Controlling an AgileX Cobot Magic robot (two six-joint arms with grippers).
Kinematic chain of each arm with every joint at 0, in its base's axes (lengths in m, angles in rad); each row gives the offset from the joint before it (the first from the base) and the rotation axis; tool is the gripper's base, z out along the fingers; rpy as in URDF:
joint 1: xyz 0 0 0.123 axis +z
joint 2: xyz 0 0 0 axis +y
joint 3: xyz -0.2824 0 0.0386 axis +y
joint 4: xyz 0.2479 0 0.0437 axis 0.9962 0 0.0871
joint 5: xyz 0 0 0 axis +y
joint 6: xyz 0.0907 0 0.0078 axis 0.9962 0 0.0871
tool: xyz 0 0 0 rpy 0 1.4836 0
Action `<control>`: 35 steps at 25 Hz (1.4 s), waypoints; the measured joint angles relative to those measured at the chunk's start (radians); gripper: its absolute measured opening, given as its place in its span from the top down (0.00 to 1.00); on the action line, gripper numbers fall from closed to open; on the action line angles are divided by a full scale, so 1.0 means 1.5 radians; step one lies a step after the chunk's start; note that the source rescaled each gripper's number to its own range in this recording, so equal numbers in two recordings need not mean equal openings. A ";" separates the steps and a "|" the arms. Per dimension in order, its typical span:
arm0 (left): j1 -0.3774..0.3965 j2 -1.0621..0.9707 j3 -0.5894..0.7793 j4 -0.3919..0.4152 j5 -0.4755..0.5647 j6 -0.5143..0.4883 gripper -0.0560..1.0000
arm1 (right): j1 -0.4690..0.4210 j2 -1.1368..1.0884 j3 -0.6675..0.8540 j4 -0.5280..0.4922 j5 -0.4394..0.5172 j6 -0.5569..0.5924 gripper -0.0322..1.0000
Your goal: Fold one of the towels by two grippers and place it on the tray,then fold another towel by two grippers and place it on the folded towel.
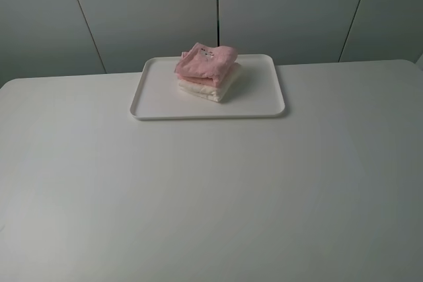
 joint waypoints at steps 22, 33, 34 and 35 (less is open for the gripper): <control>0.067 0.000 0.001 0.004 -0.001 0.008 0.01 | -0.107 0.000 0.000 -0.024 0.000 -0.004 0.00; 0.067 0.000 0.001 0.004 -0.001 0.008 0.01 | -0.107 0.000 0.000 -0.024 0.000 -0.004 0.00; 0.067 0.000 0.001 0.004 -0.001 0.008 0.01 | -0.107 0.000 0.000 -0.024 0.000 -0.004 0.00; 0.067 0.000 0.001 0.004 -0.001 0.008 0.01 | -0.107 0.000 0.000 -0.024 0.000 -0.004 0.00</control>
